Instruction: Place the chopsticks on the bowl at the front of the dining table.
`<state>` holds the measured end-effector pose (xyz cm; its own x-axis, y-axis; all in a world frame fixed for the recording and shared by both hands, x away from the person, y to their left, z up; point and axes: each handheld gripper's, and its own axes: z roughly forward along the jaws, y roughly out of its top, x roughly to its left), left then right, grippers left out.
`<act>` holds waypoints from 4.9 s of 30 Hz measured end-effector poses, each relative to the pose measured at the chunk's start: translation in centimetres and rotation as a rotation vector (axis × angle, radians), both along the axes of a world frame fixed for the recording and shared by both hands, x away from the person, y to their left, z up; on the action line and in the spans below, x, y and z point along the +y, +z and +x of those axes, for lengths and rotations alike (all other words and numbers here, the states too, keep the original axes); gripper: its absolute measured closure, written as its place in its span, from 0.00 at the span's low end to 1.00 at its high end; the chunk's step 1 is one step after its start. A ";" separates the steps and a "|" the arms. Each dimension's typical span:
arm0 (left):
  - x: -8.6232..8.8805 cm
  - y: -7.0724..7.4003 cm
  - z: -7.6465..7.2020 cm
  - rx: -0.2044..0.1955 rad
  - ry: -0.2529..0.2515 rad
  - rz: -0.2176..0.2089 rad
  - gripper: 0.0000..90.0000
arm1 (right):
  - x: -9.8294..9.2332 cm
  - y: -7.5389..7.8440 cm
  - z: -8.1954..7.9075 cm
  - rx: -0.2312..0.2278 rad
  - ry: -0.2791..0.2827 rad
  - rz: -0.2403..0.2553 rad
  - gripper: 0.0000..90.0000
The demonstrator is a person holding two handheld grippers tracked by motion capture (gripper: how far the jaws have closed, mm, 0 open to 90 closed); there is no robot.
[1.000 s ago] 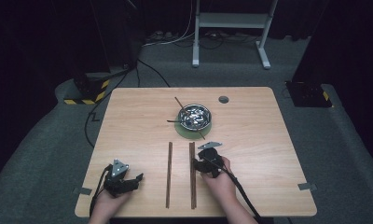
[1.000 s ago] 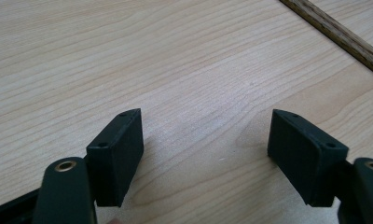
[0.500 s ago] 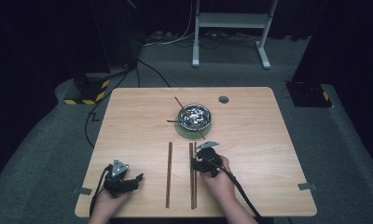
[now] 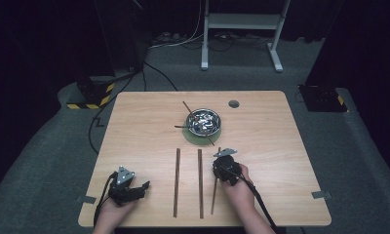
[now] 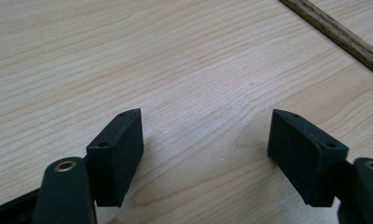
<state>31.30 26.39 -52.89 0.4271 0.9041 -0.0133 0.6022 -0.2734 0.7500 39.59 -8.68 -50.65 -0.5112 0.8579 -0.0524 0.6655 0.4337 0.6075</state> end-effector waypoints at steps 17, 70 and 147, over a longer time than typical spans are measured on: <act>0.0 0.0 0.0 0.000 0.000 0.000 0.30 | -3.1 0.7 0.4 0.006 -0.071 0.027 0.85; 0.0 0.0 0.0 0.000 0.000 -0.001 0.30 | -3.1 1.4 0.6 0.000 0.003 0.019 0.93; 0.1 0.0 0.0 0.002 -0.001 -0.004 0.30 | 5.4 8.9 15.5 -0.120 0.013 0.007 0.94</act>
<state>31.32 26.46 -52.88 0.4281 0.9036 -0.0180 0.6035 -0.2710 0.7499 55.13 -3.29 -41.79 -0.5126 0.8518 -0.1084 0.5819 0.4374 0.6856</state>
